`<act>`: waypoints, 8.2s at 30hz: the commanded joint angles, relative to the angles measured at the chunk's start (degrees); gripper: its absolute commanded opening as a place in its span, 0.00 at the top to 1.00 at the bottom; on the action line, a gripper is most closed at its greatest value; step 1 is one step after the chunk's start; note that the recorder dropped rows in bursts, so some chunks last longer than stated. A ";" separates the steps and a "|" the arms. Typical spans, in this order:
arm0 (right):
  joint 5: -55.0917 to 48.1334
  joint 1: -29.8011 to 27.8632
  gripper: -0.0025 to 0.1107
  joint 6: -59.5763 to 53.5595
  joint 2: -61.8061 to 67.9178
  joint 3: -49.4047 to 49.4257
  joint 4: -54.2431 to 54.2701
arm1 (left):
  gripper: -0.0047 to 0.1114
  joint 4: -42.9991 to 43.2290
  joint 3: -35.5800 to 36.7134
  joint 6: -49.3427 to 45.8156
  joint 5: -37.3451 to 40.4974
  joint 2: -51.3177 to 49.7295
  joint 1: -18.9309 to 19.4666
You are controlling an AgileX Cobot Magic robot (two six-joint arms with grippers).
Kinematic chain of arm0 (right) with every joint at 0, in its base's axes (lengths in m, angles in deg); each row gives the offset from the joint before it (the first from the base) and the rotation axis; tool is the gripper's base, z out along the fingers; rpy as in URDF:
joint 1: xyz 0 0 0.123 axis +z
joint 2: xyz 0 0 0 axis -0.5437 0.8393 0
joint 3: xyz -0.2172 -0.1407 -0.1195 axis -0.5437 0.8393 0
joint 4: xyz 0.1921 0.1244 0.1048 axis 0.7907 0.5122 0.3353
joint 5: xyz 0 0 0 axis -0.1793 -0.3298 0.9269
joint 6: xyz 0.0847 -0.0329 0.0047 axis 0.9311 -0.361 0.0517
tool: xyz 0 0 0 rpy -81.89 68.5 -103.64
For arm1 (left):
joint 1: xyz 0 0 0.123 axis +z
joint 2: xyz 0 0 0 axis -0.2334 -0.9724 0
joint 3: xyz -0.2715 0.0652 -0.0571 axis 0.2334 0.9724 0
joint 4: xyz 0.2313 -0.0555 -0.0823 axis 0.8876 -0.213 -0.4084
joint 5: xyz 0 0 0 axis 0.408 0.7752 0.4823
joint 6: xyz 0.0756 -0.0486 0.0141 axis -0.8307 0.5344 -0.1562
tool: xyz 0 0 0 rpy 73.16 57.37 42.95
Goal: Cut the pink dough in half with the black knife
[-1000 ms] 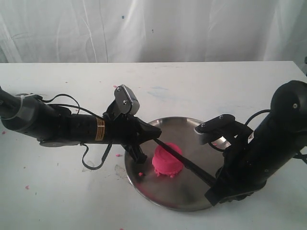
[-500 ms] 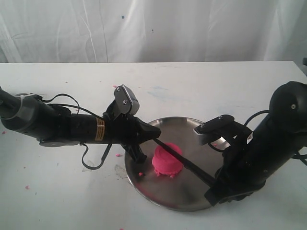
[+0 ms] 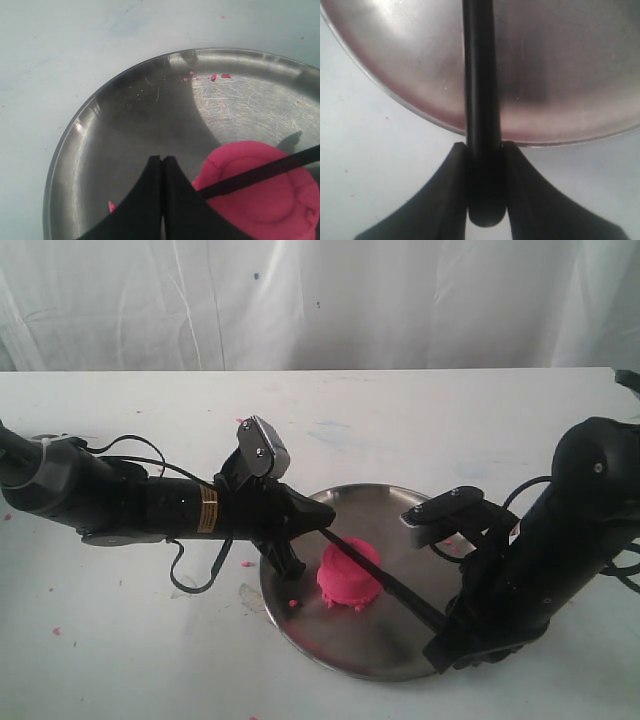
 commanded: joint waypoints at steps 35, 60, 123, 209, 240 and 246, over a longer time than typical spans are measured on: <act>3.62 -0.02 0.98 0.35 2.59 0.24 0.51 | 0.96 1.45 0.23 0.01 3.64 0.00 -0.26; 4.33 -0.02 0.98 0.37 2.70 0.24 1.82 | 0.96 1.83 0.23 0.14 5.09 -1.80 -0.26; 7.10 -0.02 0.98 0.21 5.99 0.24 1.72 | 0.96 5.65 0.23 0.13 10.45 -3.90 -0.26; 12.35 -0.02 0.98 13.64 3.32 0.13 -3.05 | 0.96 2.02 17.21 -1.39 85.00 64.58 3.19; -0.32 2.36 0.98 -0.06 -3.08 0.24 0.20 | 0.96 -38.25 31.16 -16.03 82.55 113.97 8.59; 1.22 4.20 0.98 0.21 -3.08 0.24 0.20 | 0.96 -39.55 31.16 -18.15 96.64 113.97 8.59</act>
